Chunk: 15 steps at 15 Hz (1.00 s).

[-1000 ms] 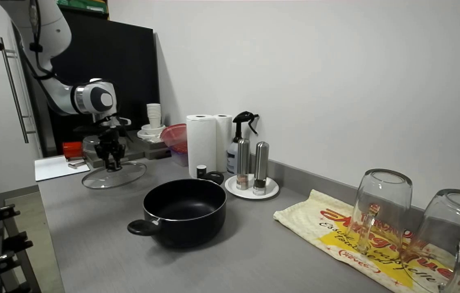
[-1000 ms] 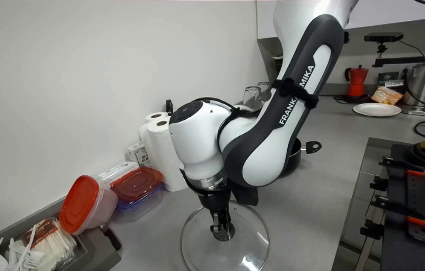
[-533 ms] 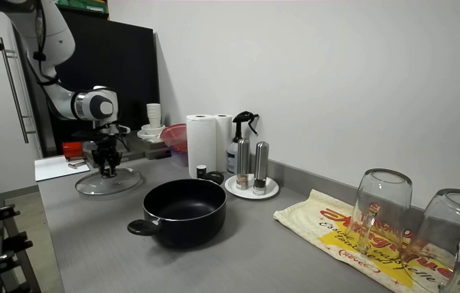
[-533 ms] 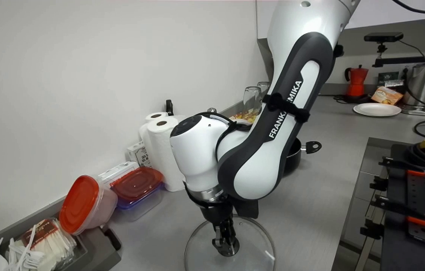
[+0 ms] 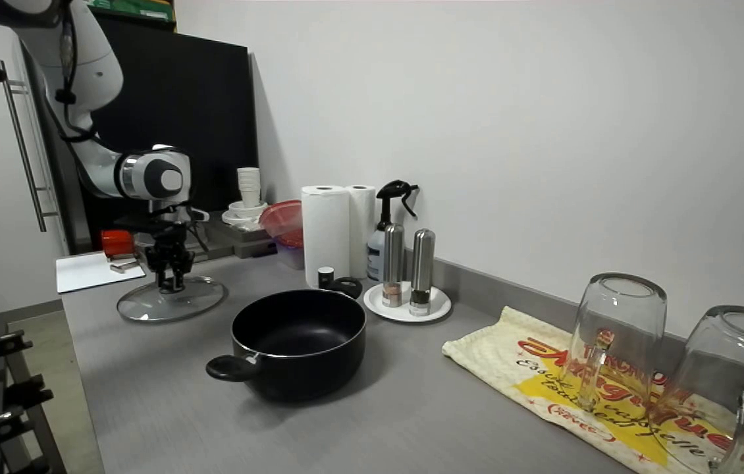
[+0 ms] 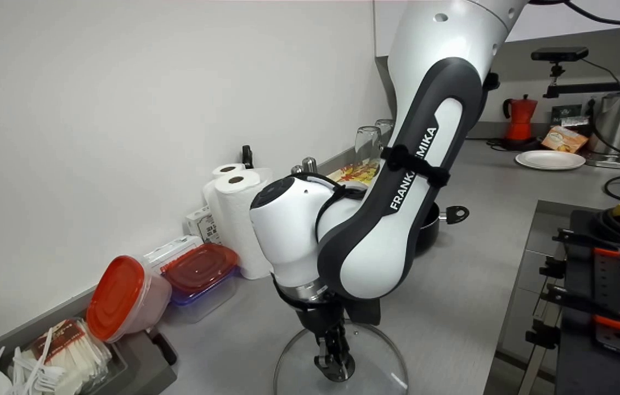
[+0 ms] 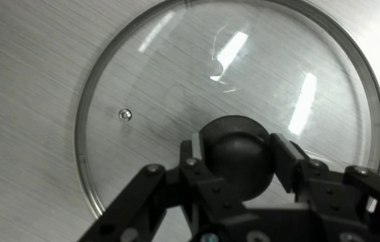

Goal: Pick up the glass lid from the black pot and put it on the countertop.

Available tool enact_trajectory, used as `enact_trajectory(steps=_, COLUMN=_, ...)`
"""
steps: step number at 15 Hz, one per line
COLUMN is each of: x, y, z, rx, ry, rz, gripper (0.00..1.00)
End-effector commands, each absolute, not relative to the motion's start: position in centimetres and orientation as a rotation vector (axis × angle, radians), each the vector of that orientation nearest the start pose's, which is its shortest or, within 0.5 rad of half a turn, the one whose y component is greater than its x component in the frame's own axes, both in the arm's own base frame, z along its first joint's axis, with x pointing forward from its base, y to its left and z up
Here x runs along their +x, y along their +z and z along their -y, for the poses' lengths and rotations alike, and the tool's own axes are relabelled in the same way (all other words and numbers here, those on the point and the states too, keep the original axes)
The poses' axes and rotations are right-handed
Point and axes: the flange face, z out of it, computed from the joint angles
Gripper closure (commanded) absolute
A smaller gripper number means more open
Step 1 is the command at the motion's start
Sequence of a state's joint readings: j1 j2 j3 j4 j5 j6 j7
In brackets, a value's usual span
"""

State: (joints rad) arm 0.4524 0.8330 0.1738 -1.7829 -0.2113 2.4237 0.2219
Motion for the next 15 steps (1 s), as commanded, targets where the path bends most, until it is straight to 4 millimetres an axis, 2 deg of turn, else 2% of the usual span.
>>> enact_trajectory(steps=1, x=50.65, y=7.86, z=-36.27, rx=-3.080, ry=0.262, rz=0.849, gripper=0.42)
enact_trajectory(steps=3, x=50.75, y=7.96, z=-36.30, rx=-3.079, ry=0.263, rz=0.855, gripper=0.29)
enact_trajectory(steps=15, x=50.79, y=8.00, z=-36.33, rx=-3.078, ry=0.263, rz=0.856, gripper=0.28)
